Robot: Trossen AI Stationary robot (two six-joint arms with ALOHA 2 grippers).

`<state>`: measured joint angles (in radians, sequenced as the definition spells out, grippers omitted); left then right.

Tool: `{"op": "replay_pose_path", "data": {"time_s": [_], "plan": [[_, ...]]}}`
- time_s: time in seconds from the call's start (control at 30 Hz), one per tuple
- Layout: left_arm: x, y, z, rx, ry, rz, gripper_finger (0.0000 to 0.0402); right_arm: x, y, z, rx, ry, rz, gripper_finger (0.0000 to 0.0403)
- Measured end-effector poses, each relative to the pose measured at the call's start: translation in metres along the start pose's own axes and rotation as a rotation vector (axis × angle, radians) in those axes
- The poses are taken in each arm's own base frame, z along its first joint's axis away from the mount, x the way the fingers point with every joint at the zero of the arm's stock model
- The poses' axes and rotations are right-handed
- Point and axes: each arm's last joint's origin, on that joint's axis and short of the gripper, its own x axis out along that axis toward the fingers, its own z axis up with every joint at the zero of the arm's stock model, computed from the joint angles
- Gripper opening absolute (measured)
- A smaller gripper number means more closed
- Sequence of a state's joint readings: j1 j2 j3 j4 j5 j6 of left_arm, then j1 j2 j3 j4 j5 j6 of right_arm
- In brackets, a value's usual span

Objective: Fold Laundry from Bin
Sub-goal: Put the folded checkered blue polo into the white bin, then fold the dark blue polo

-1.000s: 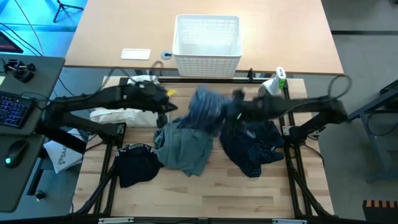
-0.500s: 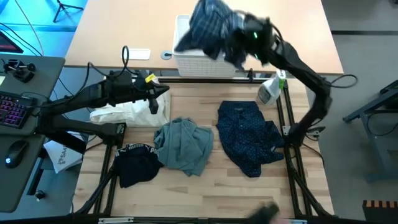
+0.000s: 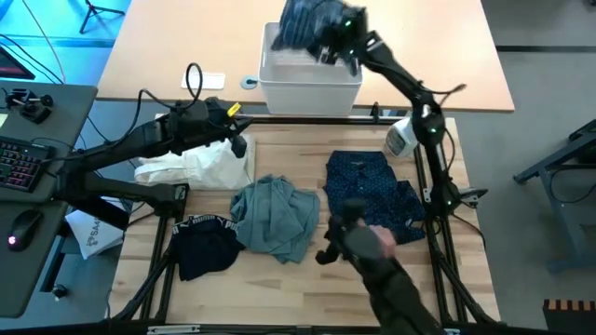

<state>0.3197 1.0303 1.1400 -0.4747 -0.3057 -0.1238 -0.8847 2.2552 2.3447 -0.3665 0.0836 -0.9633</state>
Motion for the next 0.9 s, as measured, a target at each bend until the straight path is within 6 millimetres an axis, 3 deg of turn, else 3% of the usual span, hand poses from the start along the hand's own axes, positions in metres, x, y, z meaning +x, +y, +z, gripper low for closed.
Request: {"op": "replay_pose_path", "data": {"time_s": [0.07,0.2,0.3,0.5,0.6,0.77,0.9], "plan": [[0.003,0.002,0.0,-0.021,0.006,0.02,0.0,0.023,0.025,-0.016,0.062,0.005,0.098,0.0008],[0.009,0.006,-0.001,-0.068,0.021,0.044,0.0,0.058,0.079,-0.045,0.01,0.087,0.26,0.0024],[0.01,0.008,-0.003,-0.08,0.034,0.055,0.0,0.066,0.095,-0.048,0.025,0.118,0.275,0.0051],[0.011,0.01,-0.003,-0.094,0.042,0.071,0.0,0.066,0.096,-0.045,0.118,0.076,0.311,0.0132],[0.011,0.01,-0.004,-0.096,0.044,0.072,0.0,0.059,0.087,-0.042,0.15,0.057,0.312,0.0172],[0.011,0.01,-0.004,-0.113,0.047,0.072,0.0,0.028,0.054,-0.027,0.159,0.021,0.331,0.0221],[0.011,0.01,-0.004,-0.129,0.046,0.072,0.0,-0.003,0.028,-0.016,0.258,-0.036,0.4,0.0232]]}}
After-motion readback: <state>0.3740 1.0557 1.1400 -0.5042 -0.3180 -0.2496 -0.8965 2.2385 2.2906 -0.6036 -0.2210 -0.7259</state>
